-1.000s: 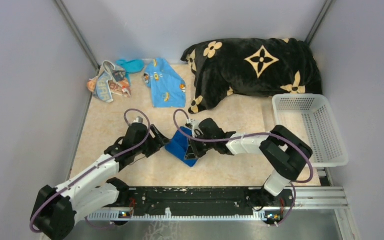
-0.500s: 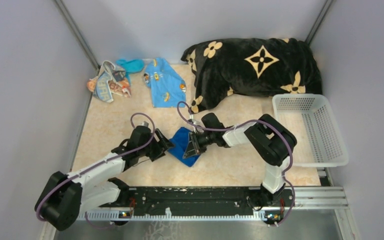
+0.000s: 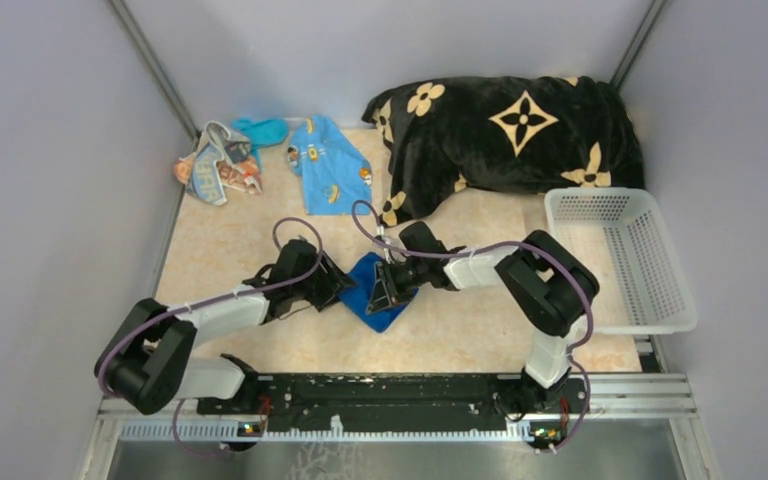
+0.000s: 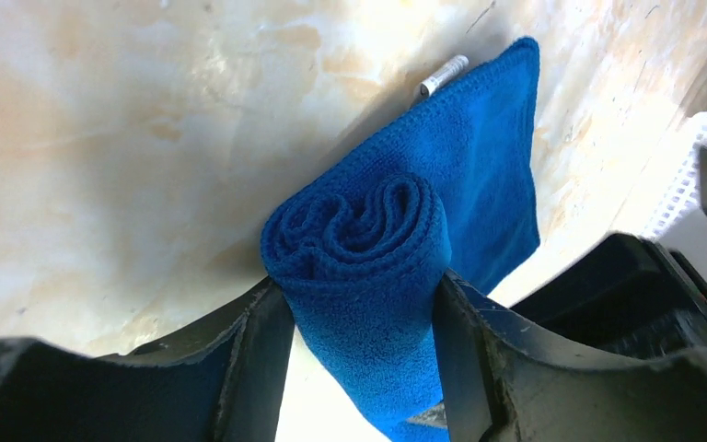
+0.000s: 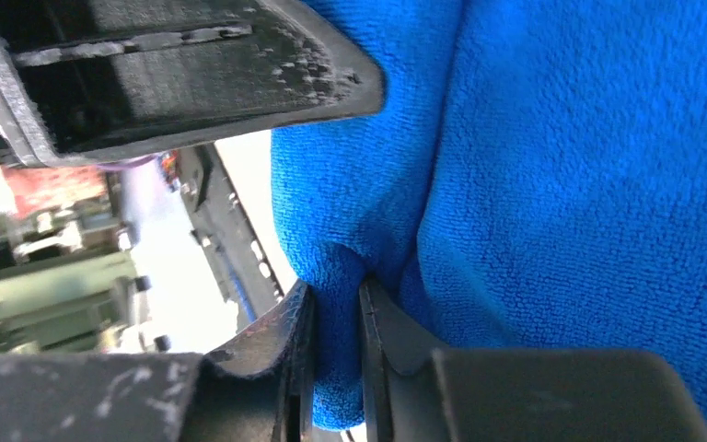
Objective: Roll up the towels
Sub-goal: Roll the towel at the center of the board.
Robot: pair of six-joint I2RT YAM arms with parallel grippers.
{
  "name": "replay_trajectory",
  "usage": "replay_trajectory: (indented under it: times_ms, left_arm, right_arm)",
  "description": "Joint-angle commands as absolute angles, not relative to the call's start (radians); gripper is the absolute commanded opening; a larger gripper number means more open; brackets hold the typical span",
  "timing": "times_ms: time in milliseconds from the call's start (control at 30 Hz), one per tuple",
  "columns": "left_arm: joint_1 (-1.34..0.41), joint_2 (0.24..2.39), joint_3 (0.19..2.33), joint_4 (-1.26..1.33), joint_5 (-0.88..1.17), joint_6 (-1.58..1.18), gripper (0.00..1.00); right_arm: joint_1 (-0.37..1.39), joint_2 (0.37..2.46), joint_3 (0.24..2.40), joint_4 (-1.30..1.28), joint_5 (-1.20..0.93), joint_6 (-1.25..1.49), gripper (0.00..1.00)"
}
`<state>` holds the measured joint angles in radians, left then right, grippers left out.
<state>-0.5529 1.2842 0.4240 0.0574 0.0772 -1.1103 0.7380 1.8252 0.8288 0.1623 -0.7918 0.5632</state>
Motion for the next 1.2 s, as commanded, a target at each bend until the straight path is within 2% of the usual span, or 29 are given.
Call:
replay_trajectory:
  times_ms: [0,267,467,767,967,1167]
  left_arm:
    - [-0.547,1.406,0.436,-0.024,-0.002,-1.08,0.61]
    - [-0.548,1.45,0.457,-0.05,0.005,-1.061,0.57]
    - [-0.548,1.44,0.479,-0.084,-0.012,-1.043,0.58]
    - [-0.548,1.443,0.492,-0.096,-0.012,-1.036,0.58]
    - [-0.548,1.443,0.497,-0.101,-0.012,-1.033,0.59]
    - [-0.548,1.434,0.508,-0.109,-0.026,-1.014,0.61]
  right_arm:
    - [0.795,1.713,0.872,-0.065,-0.509,0.403,0.22]
    - [0.98,1.485,0.92,-0.28,0.077,0.306,0.48]
    - [1.147,1.433,0.949,-0.28,0.362,0.228,0.54]
    - [1.318,1.615,1.046,-0.267,0.519,0.129,0.55]
    - [1.329,1.779,1.067,-0.321,0.548,0.136,0.55]
    - [1.327,1.85,1.032,-0.358,0.57,0.154,0.55]
